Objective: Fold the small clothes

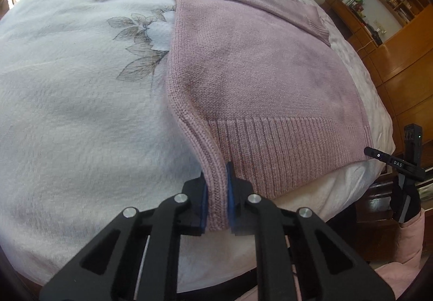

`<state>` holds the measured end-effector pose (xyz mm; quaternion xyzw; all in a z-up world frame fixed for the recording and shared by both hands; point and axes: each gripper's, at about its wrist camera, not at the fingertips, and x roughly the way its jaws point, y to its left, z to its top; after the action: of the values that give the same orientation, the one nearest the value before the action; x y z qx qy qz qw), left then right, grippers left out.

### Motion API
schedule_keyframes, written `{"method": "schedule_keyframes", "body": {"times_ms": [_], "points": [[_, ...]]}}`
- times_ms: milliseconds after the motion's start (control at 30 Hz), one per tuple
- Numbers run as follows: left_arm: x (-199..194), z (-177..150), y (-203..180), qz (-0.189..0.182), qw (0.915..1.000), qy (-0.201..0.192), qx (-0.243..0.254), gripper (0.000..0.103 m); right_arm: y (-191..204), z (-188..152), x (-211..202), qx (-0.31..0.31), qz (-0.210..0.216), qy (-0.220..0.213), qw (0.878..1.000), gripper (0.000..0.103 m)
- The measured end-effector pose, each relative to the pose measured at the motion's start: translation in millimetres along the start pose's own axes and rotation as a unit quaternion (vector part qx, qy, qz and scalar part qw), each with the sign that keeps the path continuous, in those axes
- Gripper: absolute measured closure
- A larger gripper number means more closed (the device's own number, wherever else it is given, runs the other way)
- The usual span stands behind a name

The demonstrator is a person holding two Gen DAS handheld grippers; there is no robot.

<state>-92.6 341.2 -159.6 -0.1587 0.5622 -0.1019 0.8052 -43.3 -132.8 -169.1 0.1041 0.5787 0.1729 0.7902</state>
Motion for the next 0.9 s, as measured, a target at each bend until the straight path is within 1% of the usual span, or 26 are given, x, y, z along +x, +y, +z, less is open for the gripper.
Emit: {"method": "schedule_keyframes", "body": {"times_ms": [100,300,367,467,567,633,733,900], "points": [[-5.8,0.0,-3.0,-0.006,0.9999,-0.009,0.010,0.094,-2.0,-0.4,-5.2,0.008,0.023,-0.007,1.000,0.091],[-23.4,3.8,-7.0,-0.021,0.9991,-0.028,0.023,0.094,-2.3,7.3,-21.5,0.024,0.061,-0.025,0.998,0.092],[-30.7,7.2,-6.6,-0.032,0.9986,-0.036,0.021,0.095,-2.2,10.7,-28.2,0.033,0.075,-0.031,0.996,0.092],[-45.9,17.7,-4.8,-0.060,0.9965,-0.057,0.014,0.095,-3.6,19.7,-44.3,0.043,0.102,-0.052,0.993,0.092],[-55.7,36.7,-5.2,-0.077,0.9943,-0.073,0.007,0.095,-4.2,40.3,-63.3,0.052,0.129,-0.080,0.987,0.093],[-59.7,50.6,-5.6,-0.077,0.9934,-0.085,0.008,0.095,-3.2,57.7,-73.3,0.056,0.139,-0.096,0.984,0.093],[-59.4,72.7,-3.4,-0.063,0.9932,-0.097,0.004,0.095,-1.9,85.8,-80.0,0.057,0.139,-0.104,0.983,0.093],[-49.5,107.3,3.5,-0.049,0.9934,-0.104,-0.004,0.095,2.3,132.1,-66.8,0.058,0.127,-0.099,0.985,0.093]]}}
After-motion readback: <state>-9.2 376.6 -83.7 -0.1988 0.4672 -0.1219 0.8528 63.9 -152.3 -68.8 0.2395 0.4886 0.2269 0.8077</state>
